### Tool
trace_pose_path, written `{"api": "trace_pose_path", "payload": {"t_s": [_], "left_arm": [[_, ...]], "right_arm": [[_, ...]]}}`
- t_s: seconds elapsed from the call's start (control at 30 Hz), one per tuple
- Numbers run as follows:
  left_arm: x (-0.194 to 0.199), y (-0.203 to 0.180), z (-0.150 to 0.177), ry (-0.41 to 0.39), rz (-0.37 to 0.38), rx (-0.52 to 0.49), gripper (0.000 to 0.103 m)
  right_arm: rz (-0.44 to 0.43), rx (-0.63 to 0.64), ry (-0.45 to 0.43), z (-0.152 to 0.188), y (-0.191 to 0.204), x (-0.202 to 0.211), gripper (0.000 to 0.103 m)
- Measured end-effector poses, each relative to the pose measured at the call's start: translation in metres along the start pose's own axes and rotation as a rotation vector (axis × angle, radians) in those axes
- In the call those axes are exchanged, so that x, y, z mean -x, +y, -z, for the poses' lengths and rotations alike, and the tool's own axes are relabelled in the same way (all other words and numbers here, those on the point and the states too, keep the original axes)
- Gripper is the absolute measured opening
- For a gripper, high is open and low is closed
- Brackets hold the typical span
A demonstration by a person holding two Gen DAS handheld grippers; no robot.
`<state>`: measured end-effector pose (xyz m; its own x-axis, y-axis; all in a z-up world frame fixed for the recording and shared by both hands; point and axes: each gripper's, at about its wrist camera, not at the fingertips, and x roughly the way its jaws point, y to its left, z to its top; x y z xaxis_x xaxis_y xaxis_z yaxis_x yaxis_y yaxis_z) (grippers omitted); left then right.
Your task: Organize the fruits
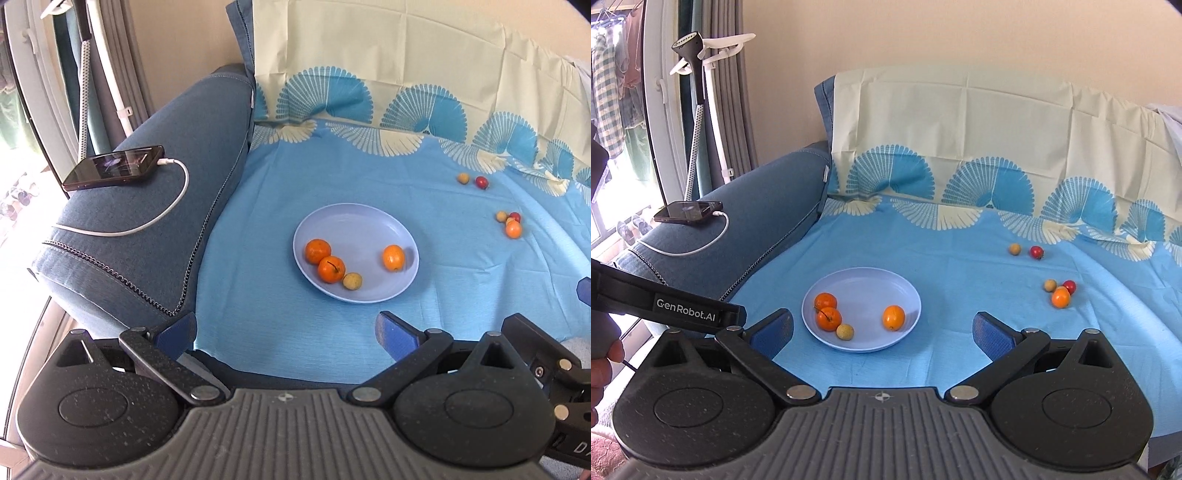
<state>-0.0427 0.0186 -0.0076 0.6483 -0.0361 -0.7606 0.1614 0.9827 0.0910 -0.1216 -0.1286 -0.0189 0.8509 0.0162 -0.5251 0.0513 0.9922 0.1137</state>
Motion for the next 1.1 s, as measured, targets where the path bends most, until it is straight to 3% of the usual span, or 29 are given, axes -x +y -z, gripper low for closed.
{"api": "trace_pose_path", "payload": {"t_s": [1.1], "left_arm": [[-0.0054,0.0031,-0.0001,0.006,0.010,0.001,0.103]], "right_arm": [[-0.002,0.011,0.015,-0.0006,0.0036,-0.0037,0.102]]}}
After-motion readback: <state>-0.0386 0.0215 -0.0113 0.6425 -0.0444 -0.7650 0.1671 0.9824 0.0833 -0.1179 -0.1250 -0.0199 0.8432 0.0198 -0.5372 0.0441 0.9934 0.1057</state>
